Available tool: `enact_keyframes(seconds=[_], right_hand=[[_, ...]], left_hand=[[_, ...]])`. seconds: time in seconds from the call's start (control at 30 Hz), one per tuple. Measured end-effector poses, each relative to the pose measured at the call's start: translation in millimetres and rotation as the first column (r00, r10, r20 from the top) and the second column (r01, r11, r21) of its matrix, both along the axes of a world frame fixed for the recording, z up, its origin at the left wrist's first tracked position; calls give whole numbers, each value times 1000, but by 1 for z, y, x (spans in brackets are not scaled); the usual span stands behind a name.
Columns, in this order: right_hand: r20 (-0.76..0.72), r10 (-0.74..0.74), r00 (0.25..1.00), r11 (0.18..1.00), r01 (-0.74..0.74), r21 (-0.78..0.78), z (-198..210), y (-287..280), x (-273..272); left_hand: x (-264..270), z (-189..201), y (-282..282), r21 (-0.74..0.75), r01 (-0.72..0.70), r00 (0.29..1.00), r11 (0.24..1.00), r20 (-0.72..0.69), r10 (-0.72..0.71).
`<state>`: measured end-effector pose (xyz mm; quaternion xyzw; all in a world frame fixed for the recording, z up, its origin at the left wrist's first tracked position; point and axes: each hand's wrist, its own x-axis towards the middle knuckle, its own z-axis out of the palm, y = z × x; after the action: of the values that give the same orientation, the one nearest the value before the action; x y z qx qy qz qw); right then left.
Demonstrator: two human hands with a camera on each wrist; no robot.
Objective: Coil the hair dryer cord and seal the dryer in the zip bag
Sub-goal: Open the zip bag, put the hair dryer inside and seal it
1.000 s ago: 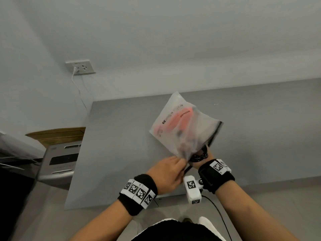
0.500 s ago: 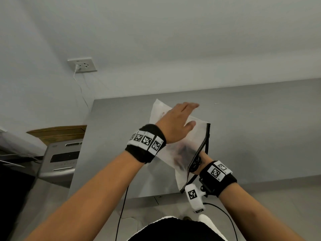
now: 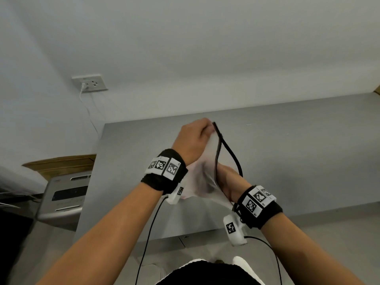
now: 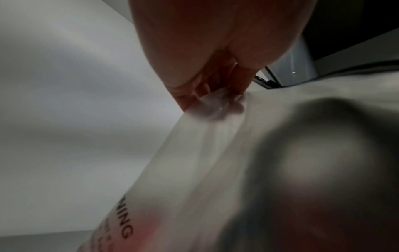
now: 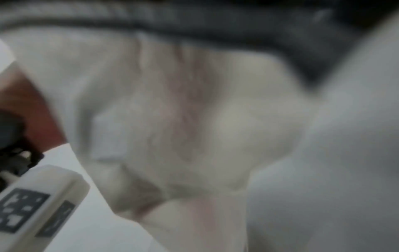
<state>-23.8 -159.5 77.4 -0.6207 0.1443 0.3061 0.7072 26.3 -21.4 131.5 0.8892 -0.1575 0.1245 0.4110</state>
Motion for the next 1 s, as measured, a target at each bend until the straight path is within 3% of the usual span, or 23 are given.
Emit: enact_keyframes(seconds=[0.07, 0.13, 0.17, 0.27, 0.33, 0.43, 0.5, 0.77, 0.9, 1.0], right_hand=[[156, 164, 974, 932, -101, -349, 23, -3, 0], [307, 368, 878, 756, -90, -649, 49, -6, -1], [346, 442, 828, 702, -80, -707, 61, -8, -1], [423, 568, 706, 658, -81, -748, 81, -19, 7], [436, 606, 666, 597, -18, -802, 89, -25, 15], [395, 695, 601, 381, 158, -911, 101, -37, 28], [376, 717, 587, 321, 200, -926, 101, -43, 37], [395, 773, 497, 283, 287, -915, 92, -30, 45], [497, 737, 458, 398, 300, -867, 84, -9, 49], [553, 747, 368, 481, 275, -832, 82, 20, 48]], left_hand=[[6, 3, 18, -71, -104, 995, 992, 3, 104], [9, 6, 35, -134, -162, 987, 978, -19, 161], [10, 8, 42, -152, -183, 983, 971, -23, 182], [9, 10, 55, -185, -254, 967, 949, -16, 255], [7, 9, 64, -218, -328, 943, 919, -29, 330], [0, 0, 78, -246, -434, 900, 867, -67, 431], [-8, -9, 86, -229, -463, 886, 856, -101, 452], [-27, -14, 110, -218, -465, 883, 858, -188, 430], [-34, -12, 109, -303, -445, 893, 843, -227, 390], [-39, -13, 105, -391, -427, 903, 815, -237, 359]])
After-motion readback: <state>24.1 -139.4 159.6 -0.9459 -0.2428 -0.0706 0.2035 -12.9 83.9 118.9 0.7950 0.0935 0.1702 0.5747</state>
